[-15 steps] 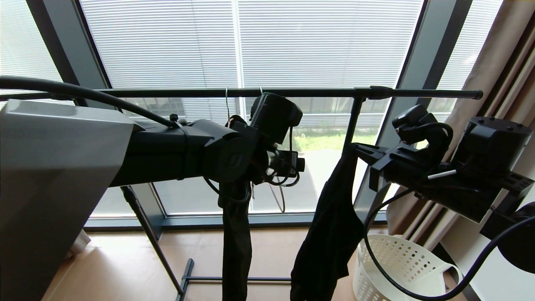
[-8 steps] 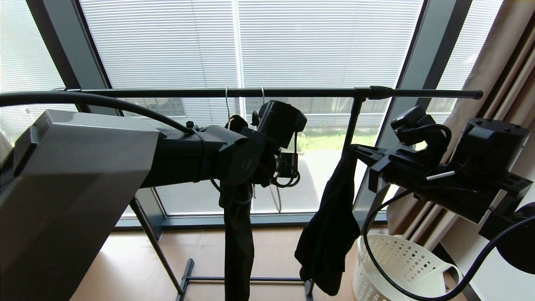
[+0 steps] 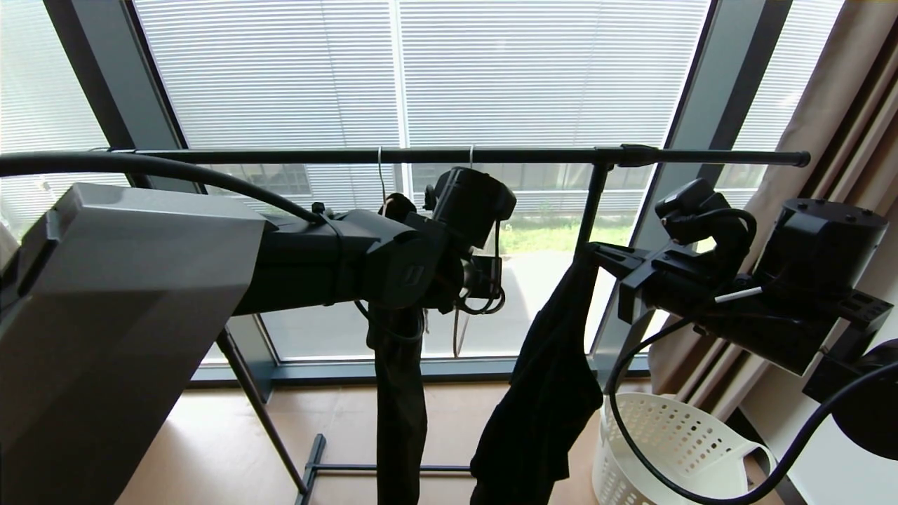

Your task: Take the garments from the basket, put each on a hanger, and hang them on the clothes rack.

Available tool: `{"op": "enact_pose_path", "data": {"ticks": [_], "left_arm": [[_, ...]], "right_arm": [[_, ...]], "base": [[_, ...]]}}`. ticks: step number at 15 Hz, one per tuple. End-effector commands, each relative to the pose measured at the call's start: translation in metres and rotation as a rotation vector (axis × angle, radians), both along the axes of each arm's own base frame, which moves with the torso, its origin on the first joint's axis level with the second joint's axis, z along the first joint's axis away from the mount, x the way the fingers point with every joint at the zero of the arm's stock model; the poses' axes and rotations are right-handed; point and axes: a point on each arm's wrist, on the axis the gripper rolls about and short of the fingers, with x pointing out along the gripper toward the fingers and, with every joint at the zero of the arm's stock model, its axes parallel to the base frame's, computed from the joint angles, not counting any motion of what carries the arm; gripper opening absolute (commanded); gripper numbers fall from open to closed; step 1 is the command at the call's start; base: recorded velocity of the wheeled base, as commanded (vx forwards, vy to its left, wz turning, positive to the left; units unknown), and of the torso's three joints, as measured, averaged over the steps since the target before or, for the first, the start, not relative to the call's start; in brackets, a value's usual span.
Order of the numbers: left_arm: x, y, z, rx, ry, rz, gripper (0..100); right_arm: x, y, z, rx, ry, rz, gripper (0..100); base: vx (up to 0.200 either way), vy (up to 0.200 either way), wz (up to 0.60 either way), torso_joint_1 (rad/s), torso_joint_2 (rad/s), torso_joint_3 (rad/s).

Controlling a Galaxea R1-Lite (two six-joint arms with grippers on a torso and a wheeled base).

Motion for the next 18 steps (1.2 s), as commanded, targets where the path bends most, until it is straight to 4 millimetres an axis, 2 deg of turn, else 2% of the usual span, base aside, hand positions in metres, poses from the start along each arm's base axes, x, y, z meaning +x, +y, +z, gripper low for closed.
{"op": "enact_pose_path", "data": {"ticks": [1,6,9,12,17,18], "left_arm": [[-0.004,0.004,0.013,-0.011,-0.022,-0.004,0],[-0.026,0.017,0.028,0.016,-0.033,-0.038,0],[-0.052,0.025,0.042,0.034,-0.041,-0.083,0],[-0.068,0.036,0.046,0.069,-0.073,-0.130,0],[-0.108,0.078,0.032,0.123,-0.077,-0.248,0],[-0.123,0.095,0.026,0.116,-0.091,-0.310,0]], "right_arm": [[0.000,0.000,0.000,-0.001,0.001,0.001,0],[0.000,0.000,0.000,0.000,-0.002,0.001,0],[0.001,0.000,0.000,-0.001,0.001,0.001,0],[0.001,0.000,0.000,0.000,-0.002,0.001,0],[0.002,-0.001,0.003,-0.005,-0.016,-0.072,0],[0.003,-0.001,0.006,-0.020,-0.036,-0.132,0]], "base": [[0.000,0.000,0.00,0.000,0.00,0.000],[0.000,0.000,0.00,0.000,0.00,0.000],[0.000,0.000,0.00,0.000,0.00,0.000],[0.000,0.000,0.00,0.000,0.00,0.000],[0.000,0.000,0.00,0.000,0.00,0.000],[0.000,0.000,0.00,0.000,0.00,0.000]]}}
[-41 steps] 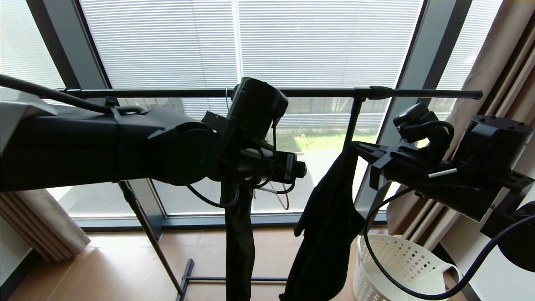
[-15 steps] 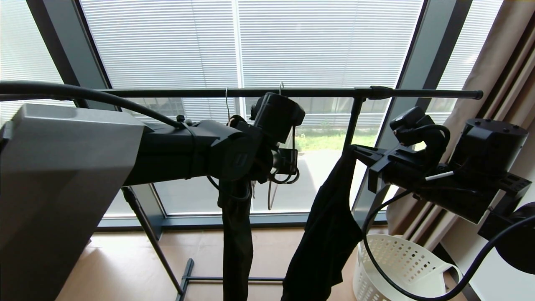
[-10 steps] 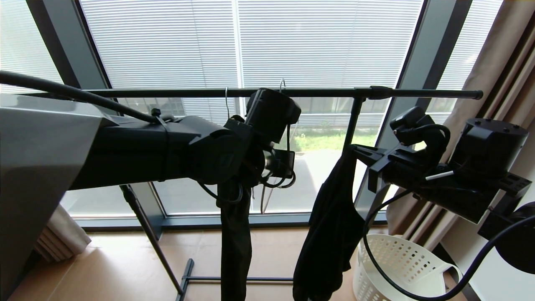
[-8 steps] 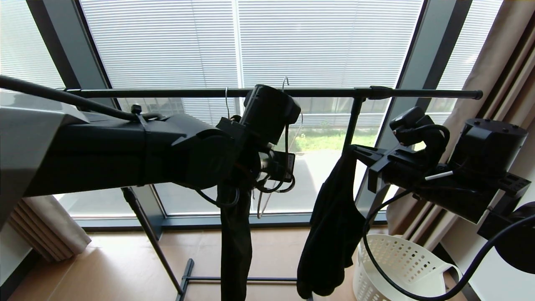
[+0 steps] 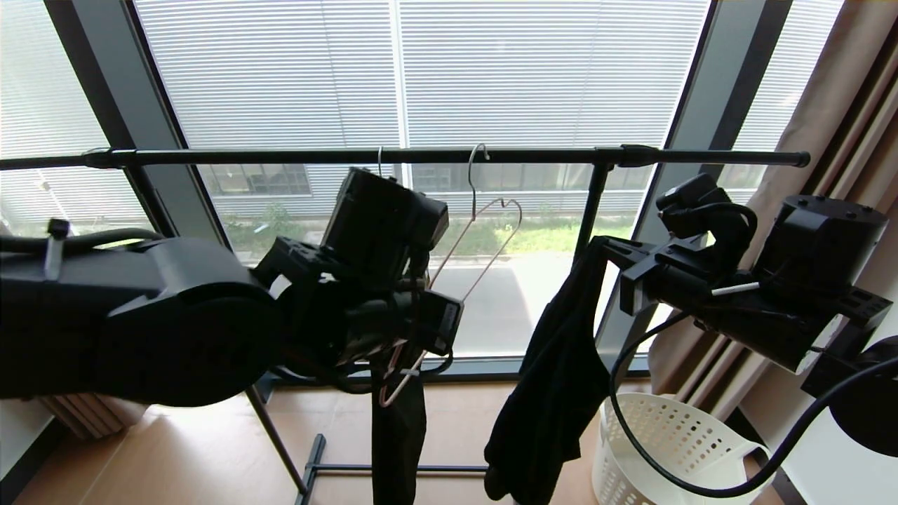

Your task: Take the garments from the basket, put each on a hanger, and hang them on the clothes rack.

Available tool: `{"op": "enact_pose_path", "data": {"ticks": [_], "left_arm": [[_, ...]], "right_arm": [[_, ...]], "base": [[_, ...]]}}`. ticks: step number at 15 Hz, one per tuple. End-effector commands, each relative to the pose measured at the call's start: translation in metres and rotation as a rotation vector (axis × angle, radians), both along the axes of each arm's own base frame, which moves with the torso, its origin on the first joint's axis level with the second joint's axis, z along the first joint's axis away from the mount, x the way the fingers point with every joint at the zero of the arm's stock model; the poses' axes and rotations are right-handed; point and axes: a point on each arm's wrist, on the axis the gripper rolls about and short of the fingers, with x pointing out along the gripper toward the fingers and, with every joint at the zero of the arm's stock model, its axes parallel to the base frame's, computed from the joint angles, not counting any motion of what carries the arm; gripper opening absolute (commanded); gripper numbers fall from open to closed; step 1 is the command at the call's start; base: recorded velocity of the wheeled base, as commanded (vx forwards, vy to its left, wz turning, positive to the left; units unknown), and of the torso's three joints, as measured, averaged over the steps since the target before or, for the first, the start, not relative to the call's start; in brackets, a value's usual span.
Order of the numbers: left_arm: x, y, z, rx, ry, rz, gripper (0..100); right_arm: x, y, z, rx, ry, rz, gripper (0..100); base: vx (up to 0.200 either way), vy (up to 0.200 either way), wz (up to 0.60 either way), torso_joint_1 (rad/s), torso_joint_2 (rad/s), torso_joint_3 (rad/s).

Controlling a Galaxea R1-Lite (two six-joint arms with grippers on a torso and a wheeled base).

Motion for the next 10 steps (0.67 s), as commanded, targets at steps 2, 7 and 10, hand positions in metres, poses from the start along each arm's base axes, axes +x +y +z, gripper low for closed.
{"op": "enact_pose_path", "data": {"ticks": [2,7,10], "left_arm": [[-0.041,0.050,-0.005,-0.025,-0.058,-0.154,0],[-0.059,0.066,-0.040,-0.083,-0.023,-0.338,0],[-0.062,0.071,-0.045,-0.114,-0.007,-0.405,0]], "right_arm": [[0.003,-0.001,0.002,-0.060,-0.039,-0.100,0],[0.005,0.001,0.001,-0.142,-0.058,-0.302,0],[0.015,0.003,-0.003,-0.167,-0.049,-0.406,0]], "base": [[0.000,0.000,0.00,0.000,0.00,0.000],[0.000,0.000,0.00,0.000,0.00,0.000],[0.000,0.000,0.00,0.000,0.00,0.000]]}}
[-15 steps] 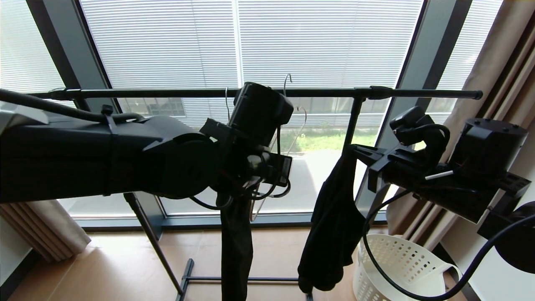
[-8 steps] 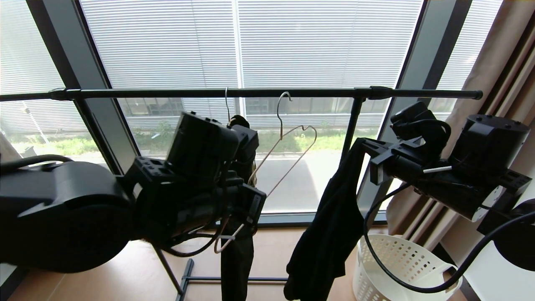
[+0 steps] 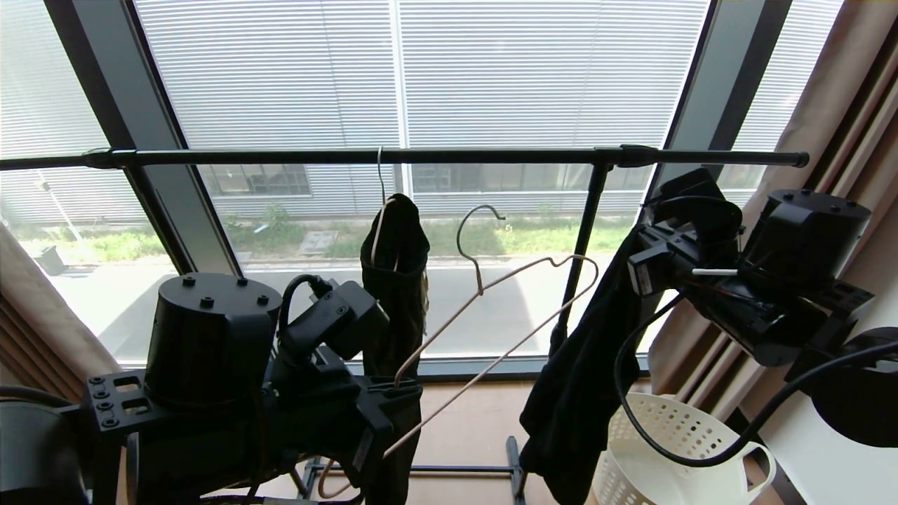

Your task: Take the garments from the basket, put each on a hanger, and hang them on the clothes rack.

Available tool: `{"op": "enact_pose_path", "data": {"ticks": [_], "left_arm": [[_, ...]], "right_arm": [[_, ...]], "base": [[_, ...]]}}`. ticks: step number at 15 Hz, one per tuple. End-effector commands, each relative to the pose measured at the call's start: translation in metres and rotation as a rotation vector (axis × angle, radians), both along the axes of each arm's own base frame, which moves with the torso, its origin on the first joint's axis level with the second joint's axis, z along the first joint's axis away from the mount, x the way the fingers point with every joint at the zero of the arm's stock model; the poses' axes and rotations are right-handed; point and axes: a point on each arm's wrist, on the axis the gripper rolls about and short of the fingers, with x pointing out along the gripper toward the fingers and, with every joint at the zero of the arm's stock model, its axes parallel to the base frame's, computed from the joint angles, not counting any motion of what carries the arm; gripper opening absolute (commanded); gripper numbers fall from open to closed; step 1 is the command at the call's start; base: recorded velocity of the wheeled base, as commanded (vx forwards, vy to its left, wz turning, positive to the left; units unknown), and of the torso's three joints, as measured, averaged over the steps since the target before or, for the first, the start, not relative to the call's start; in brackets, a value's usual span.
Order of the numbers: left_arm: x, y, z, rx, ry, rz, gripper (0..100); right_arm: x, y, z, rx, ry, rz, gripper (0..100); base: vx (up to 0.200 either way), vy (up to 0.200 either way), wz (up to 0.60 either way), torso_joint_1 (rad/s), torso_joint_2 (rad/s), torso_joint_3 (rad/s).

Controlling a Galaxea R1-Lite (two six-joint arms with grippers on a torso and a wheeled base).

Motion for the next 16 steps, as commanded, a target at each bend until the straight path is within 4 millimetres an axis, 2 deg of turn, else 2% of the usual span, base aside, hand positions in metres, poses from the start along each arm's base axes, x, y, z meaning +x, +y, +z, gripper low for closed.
{"op": "enact_pose_path", "data": {"ticks": [1,4,8,14,16], "left_arm": [[-0.003,0.006,-0.005,0.014,0.011,0.001,0],[-0.009,0.010,-0.008,0.006,0.025,-0.044,0],[-0.006,0.005,-0.006,-0.016,0.011,-0.066,0],[0.013,-0.010,-0.015,-0.009,0.010,-0.063,0],[0.018,-0.014,-0.015,-0.013,0.002,-0.057,0]], "right_arm": [[0.006,0.003,-0.004,-0.008,0.010,-0.023,0],[0.014,0.004,-0.004,-0.007,0.002,-0.059,0],[0.016,0.006,-0.007,-0.012,0.009,-0.075,0],[0.013,0.011,-0.008,-0.014,0.013,-0.056,0],[0.008,0.019,-0.009,-0.014,0.015,-0.027,0]], "base": [[0.000,0.000,0.00,0.000,0.00,0.000],[0.000,0.000,0.00,0.000,0.00,0.000],[0.000,0.000,0.00,0.000,0.00,0.000],[0.000,0.000,0.00,0.000,0.00,0.000],[0.000,0.000,0.00,0.000,0.00,0.000]]}}
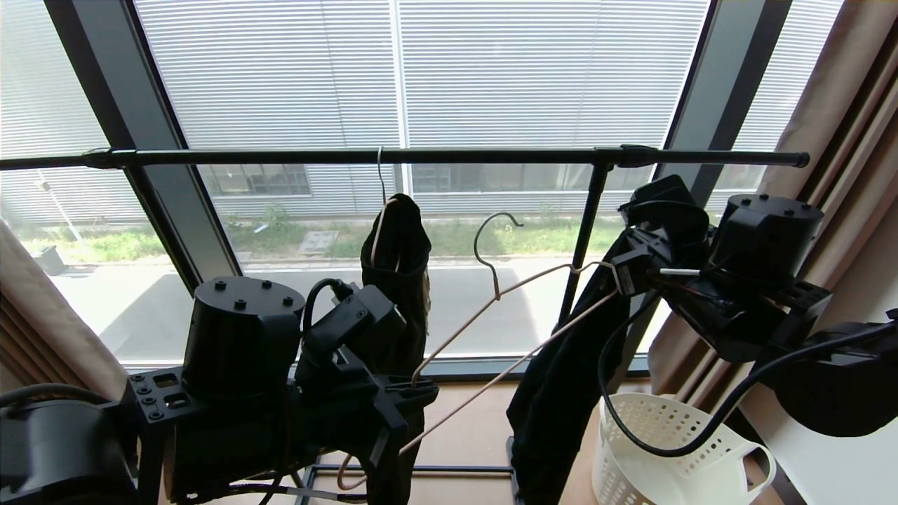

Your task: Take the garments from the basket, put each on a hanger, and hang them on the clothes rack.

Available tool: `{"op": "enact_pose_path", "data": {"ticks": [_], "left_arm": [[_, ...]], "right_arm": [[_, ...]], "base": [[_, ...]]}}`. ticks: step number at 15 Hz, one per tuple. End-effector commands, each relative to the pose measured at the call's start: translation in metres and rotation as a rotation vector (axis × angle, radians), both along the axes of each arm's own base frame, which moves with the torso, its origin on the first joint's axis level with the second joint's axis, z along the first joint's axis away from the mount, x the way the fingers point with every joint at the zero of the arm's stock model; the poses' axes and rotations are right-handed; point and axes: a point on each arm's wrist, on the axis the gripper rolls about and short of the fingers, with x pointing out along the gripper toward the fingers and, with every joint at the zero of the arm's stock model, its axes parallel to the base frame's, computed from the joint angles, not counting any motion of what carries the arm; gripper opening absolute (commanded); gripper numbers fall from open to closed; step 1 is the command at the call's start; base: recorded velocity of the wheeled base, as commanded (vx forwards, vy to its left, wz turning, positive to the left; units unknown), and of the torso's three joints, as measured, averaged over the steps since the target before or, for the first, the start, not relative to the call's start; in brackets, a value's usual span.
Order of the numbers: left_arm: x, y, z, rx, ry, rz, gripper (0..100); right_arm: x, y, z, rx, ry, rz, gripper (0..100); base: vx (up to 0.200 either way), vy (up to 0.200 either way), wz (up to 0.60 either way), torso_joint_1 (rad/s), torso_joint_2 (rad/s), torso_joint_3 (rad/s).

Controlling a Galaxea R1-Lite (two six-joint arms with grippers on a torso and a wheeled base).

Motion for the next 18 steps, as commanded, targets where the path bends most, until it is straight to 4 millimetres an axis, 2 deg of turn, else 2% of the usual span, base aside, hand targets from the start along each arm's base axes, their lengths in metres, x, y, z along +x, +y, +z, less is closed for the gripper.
{"op": "enact_pose_path", "data": {"ticks": [1,4,9,18], "left_arm": [[0.007,-0.004,-0.005,0.009,0.011,0.005,0],[0.010,-0.005,-0.002,0.003,0.002,0.013,0],[0.015,-0.005,-0.004,0.032,-0.014,0.073,0],[0.016,-0.008,0.000,0.021,-0.027,0.072,0]], "right_arm": [[-0.005,0.007,0.000,-0.001,0.002,0.026,0],[-0.012,0.011,0.000,-0.001,0.004,0.049,0],[-0.043,0.025,0.014,0.016,-0.027,0.138,0],[-0.104,0.080,0.015,0.041,-0.034,0.361,0]], "base": [[0.000,0.000,0.00,0.000,0.00,0.000],[0.000,0.000,0.00,0.000,0.00,0.000],[0.000,0.000,0.00,0.000,0.00,0.000],[0.000,0.000,0.00,0.000,0.00,0.000]]}}
